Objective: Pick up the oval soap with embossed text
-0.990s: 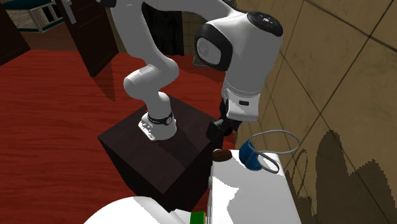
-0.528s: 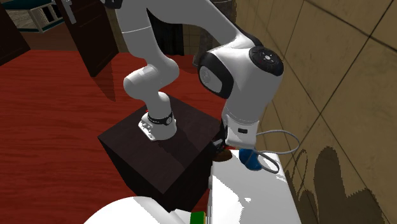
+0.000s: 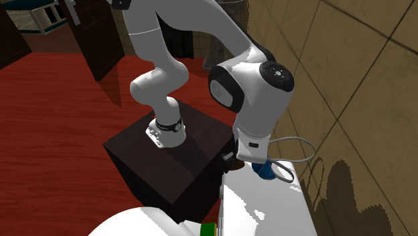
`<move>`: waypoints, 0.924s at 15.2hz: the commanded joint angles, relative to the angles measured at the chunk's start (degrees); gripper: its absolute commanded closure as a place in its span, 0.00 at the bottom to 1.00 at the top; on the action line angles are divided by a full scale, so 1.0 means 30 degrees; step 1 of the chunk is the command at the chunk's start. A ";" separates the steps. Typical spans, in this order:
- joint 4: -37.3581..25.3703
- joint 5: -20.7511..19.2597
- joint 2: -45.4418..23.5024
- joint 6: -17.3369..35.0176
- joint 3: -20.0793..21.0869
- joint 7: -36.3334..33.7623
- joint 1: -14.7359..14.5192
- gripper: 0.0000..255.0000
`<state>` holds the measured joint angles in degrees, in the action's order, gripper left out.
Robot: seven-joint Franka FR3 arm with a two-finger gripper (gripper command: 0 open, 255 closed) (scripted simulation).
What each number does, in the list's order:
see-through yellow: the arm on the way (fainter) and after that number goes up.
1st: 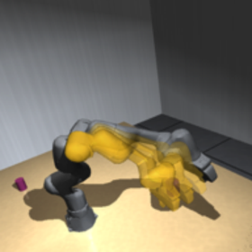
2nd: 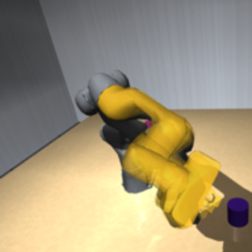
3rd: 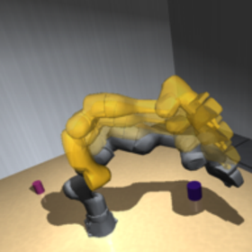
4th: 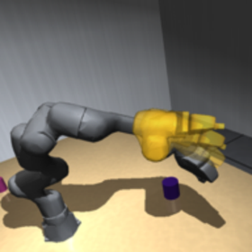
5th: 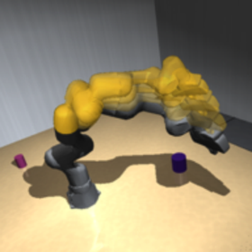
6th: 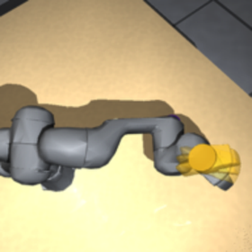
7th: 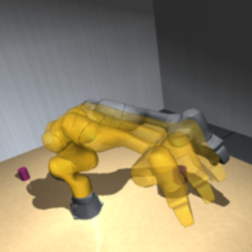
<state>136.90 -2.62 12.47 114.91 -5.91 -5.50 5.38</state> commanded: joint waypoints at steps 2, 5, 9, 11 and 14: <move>0.0036 -0.0002 -0.0014 0.0026 -0.0001 -0.0005 0.0001 1.00; 0.0051 -0.0002 -0.0010 0.0037 0.0000 -0.0007 0.0000 1.00; -0.0310 -0.0011 0.0208 -0.0541 0.0008 0.0007 0.0009 1.00; -0.0633 -0.0016 0.0427 -0.1082 0.0023 0.0005 0.0008 1.00; -0.1141 -0.0022 0.0728 -0.1891 0.0046 0.0002 0.0005 1.00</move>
<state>134.15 -2.72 14.47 110.12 -5.84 -5.41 5.44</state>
